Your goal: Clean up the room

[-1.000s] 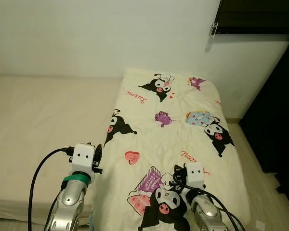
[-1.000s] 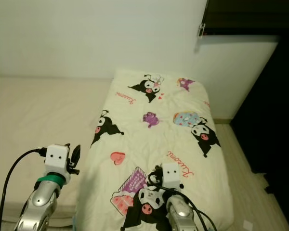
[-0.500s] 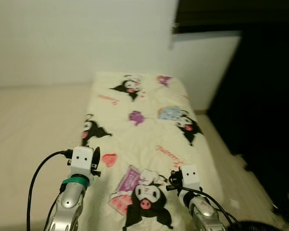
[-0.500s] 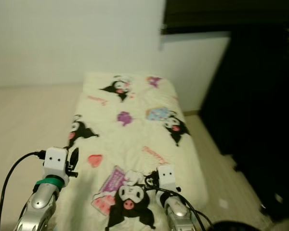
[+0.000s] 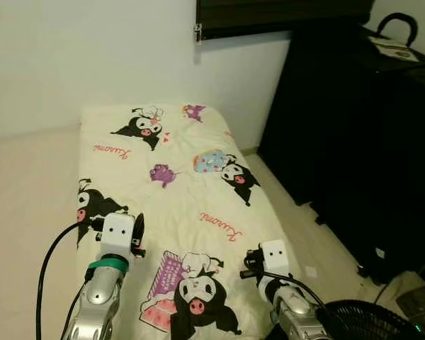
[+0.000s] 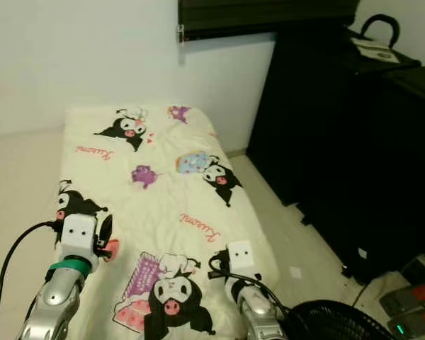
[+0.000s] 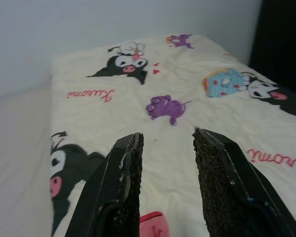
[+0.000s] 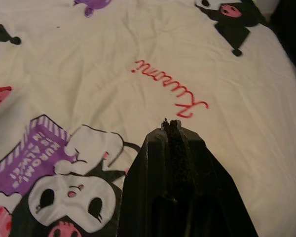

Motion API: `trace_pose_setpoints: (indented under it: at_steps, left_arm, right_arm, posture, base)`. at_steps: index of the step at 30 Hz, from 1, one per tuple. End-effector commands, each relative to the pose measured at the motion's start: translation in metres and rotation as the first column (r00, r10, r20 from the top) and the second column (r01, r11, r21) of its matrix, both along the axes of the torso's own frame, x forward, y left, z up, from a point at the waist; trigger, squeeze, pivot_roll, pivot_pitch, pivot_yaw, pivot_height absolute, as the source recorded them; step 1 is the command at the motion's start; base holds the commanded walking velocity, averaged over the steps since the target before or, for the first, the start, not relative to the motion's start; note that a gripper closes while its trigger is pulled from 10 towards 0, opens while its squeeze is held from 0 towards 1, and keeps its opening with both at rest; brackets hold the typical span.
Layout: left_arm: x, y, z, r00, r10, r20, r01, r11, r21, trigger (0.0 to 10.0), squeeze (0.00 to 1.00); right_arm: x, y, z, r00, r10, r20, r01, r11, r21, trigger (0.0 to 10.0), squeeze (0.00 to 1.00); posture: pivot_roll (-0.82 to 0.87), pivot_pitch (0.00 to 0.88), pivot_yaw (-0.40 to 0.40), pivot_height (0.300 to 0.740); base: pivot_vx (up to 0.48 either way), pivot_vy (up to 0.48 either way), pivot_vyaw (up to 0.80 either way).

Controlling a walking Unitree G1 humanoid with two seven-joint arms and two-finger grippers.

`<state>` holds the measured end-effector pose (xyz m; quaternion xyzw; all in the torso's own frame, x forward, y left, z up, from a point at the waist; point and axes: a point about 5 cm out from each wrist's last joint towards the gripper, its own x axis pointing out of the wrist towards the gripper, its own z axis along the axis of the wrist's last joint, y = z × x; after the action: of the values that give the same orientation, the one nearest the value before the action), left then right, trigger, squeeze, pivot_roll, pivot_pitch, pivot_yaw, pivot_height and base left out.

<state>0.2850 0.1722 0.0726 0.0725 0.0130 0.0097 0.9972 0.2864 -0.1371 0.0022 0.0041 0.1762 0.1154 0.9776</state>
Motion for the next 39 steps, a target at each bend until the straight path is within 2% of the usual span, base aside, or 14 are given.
trace_pose_setpoints:
  at_steps: [1, 8, 30, 34, 39]
  left_arm:
    - [-0.0037, 0.0024, -0.0065, 0.999, 0.014, -0.03, -0.014, 1.0, -0.001, 10.0, 0.0]
    - [-0.0034, 0.0013, -0.0061, 1.0, 0.007, -0.03, -0.008, 1.0, -0.008, 10.0, 0.0]
    - [-0.0062, -0.0012, -0.0064, 1.0, -0.007, -0.027, 0.007, 1.0, -0.008, 10.0, 0.0]
    - [-0.008, -0.0028, -0.0054, 0.999, -0.043, -0.03, 0.043, 0.999, 0.0, 10.0, 0.0]
    - [-0.0095, -0.0007, -0.0067, 0.998, -0.027, -0.052, 0.027, 1.0, 0.008, 10.0, 0.0]
  right_arm:
    - [-0.0055, -0.0025, -0.0071, 0.999, -0.013, -0.04, 0.013, 1.0, 0.004, 10.0, 0.0]
    - [-0.005, -0.0028, -0.007, 0.999, -0.015, -0.042, 0.015, 1.0, 0.006, 10.0, 0.0]
    - [-0.0056, -0.002, -0.0085, 0.999, -0.014, -0.05, 0.014, 1.0, 0.006, 10.0, 0.0]
    - [-0.0062, -0.0015, -0.0089, 0.999, -0.014, -0.051, 0.014, 1.0, 0.009, 10.0, 0.0]
    - [-0.0069, -0.0023, -0.0098, 0.998, -0.024, -0.054, 0.025, 1.0, 0.013, 10.0, 0.0]
  posture:
    - [0.05, 0.0, 0.062, 0.74]
    - [0.05, 0.0, 0.062, 0.74]
    - [0.06, 0.0, 0.057, 0.74]
    - [0.06, 0.0, 0.057, 0.74]
    - [0.07, 0.0, 0.062, 0.74]
  base:
    - [0.0, 0.0, 0.0]
    - [0.0, 0.0, 0.0]
    - [0.0, 0.476, 0.0]
    - [0.0, 0.0, 0.0]
    - [0.0, -0.449, 0.0]
